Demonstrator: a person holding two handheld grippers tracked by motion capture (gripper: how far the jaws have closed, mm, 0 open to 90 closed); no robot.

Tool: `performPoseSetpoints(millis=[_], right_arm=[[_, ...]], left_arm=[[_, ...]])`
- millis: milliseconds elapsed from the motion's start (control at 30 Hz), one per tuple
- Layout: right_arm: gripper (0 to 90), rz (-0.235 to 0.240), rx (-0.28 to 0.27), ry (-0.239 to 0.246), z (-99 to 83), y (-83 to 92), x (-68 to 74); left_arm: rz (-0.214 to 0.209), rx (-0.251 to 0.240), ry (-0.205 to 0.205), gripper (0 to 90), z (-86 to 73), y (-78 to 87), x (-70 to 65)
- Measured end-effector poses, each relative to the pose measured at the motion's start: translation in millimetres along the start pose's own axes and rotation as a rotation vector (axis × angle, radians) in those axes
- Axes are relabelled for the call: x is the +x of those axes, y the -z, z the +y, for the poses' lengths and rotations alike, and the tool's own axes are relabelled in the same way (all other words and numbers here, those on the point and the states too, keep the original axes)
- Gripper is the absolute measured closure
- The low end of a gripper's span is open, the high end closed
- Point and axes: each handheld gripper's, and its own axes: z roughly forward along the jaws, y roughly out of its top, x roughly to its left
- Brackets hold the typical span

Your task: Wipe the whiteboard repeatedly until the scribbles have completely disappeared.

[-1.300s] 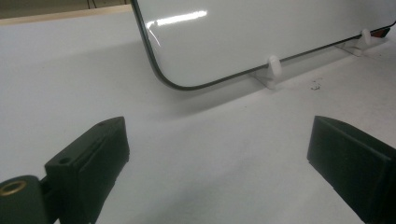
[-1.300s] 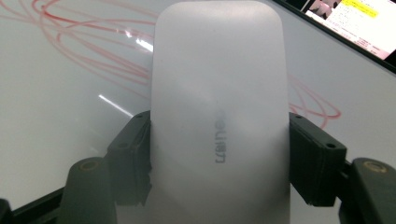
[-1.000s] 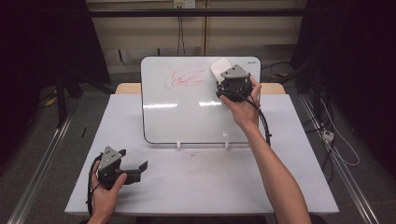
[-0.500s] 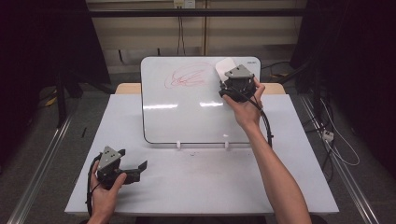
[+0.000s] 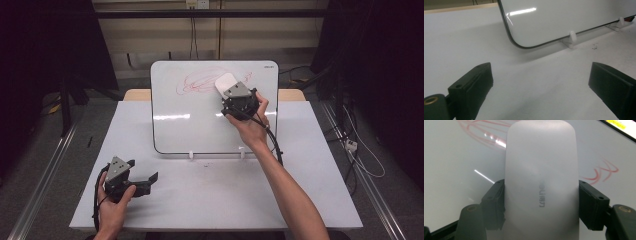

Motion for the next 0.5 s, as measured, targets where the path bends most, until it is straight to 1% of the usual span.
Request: performPoseSetpoints(millis=[167, 233, 333, 400, 500], right_arm=[[31.2, 0.021, -0.006, 0.012, -2.3, 0.3, 13.1], [31.2, 0.022, -0.008, 0.026, -2.7, 1.1, 17.1], [31.2, 0.042, -0.009, 0.015, -2.8, 1.1, 13.3], [31.2, 0.043, -0.009, 0.013, -2.3, 0.3, 12.1], [31.2, 0.034, -0.016, -0.014, 0.2, -1.2, 4.0]], left_arm=[[-0.004, 0.0, -0.003, 5.4, 0.5, -1.5, -0.4], [-0.004, 0.001, -0.003, 5.4, 0.7, -1.9, -0.7], [-0.004, 0.001, -0.003, 5.4, 0.6, -1.9, -0.6], [-0.007, -0.001, -0.001, 5.4, 0.3, -1.8, 0.0], [-0.005, 0.002, -0.001, 5.4, 0.1, -1.0, 0.3]])
